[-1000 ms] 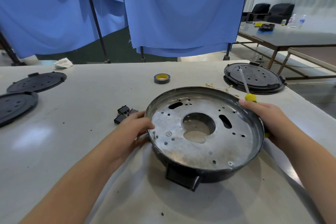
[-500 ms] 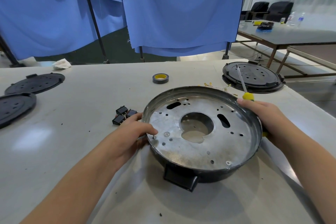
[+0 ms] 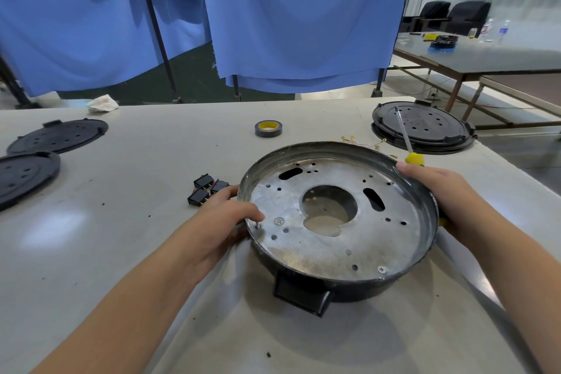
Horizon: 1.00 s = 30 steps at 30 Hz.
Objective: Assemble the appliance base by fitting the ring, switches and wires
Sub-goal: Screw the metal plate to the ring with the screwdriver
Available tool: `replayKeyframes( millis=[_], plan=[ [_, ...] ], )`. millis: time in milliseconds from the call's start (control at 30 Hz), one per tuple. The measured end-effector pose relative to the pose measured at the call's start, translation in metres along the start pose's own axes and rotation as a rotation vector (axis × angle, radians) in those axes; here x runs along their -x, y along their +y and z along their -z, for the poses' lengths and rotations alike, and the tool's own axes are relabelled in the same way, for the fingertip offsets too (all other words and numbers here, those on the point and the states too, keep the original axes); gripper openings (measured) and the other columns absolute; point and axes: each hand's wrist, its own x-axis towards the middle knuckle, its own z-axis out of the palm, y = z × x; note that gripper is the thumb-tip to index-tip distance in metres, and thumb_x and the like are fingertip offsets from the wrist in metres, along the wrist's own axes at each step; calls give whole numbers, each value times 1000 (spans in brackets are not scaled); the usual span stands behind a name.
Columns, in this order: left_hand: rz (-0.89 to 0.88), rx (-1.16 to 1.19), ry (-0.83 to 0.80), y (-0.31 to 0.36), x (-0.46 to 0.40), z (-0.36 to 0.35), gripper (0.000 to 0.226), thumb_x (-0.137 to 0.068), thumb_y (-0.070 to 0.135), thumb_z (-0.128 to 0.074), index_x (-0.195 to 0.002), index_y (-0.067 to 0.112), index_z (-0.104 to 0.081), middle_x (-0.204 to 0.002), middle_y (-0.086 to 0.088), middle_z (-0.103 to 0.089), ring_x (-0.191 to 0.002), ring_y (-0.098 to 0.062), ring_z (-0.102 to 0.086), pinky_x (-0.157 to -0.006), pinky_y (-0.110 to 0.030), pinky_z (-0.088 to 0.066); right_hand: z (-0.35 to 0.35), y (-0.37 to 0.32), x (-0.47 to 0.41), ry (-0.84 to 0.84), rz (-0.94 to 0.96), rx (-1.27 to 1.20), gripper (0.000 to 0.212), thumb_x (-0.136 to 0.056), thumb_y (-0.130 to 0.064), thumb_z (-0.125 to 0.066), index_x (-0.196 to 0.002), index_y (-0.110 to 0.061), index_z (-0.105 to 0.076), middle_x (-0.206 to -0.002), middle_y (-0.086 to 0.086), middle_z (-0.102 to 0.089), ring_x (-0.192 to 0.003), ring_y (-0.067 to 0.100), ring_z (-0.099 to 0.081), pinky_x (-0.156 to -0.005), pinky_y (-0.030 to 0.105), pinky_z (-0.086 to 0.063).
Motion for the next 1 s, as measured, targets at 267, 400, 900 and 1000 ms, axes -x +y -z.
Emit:
replayKeyframes(
  millis=[267, 400, 900, 1000],
  plan=[
    [-83, -243, 72, 4, 4, 5, 72, -62, 7, -75, -129, 20, -51, -113, -3, -61, -95, -19, -64, -71, -29, -52, 1, -1, 0, -6, -1, 15, 40, -82, -40, -68, -94, -3, -69, -63, 5, -65, -47, 15, -59, -52, 27, -46],
    [-322, -774, 221, 16, 14, 7, 50, -66, 26, -83, -104, 40, -53, -118, 8, -40, -113, -11, -45, -83, -24, -38, 2, -2, 1, -20, -1, 44, 36, -84, -40, -66, -89, -5, -68, -53, 0, -63, -41, 10, -57, -43, 23, -43],
    [-367, -1452, 173, 48, 23, -14, 21, -69, 48, -79, -71, 29, -71, -110, 13, -51, -122, -12, -31, -93, -32, -39, -3, -29, 20, 129, 543, 268, 22, -92, -18, -53, -87, 3, -58, -69, 30, -49, -55, 20, -42, -56, 30, -34],
    [-370, -1517, 110, 53, 20, -18, 14, -72, 41, -80, -78, 30, -75, -120, 12, -50, -128, -12, -28, -96, -32, -35, -15, -38, 27, 30, 629, 383, 16, -91, -19, -56, -89, -4, -63, -72, 23, -55, -57, 21, -46, -57, 31, -37]
  ],
)
